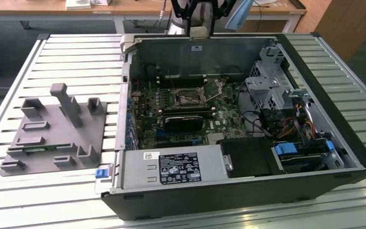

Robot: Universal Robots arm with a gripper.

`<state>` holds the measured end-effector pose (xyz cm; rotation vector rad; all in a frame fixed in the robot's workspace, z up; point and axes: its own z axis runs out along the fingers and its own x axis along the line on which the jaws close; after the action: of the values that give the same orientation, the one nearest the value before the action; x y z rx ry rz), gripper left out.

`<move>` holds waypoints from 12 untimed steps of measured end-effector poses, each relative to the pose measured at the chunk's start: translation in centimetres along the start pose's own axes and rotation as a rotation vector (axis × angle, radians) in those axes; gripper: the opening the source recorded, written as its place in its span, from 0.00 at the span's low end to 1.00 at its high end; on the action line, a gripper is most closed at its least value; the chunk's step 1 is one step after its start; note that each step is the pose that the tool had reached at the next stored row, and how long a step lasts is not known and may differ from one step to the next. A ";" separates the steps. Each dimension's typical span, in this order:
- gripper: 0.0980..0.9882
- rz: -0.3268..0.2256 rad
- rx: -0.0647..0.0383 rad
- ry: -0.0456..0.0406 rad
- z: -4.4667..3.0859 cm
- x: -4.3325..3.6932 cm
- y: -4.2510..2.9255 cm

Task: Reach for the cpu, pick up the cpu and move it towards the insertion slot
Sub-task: 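Pick up the cpu and move it towards the insertion slot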

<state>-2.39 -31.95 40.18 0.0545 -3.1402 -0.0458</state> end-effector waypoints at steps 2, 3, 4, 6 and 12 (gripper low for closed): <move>0.49 0.000 0.000 0.0000 0.11 -0.10 0.42; 0.49 0.000 0.000 0.0000 0.18 -0.12 0.63; 0.49 0.000 0.000 -0.0002 0.25 -0.15 0.86; 0.49 0.000 0.000 -0.0002 0.38 -0.20 1.29; 0.49 0.000 0.000 -0.0003 0.57 -0.55 2.04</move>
<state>-1.91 -29.88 39.67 0.0539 -3.1405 -0.0459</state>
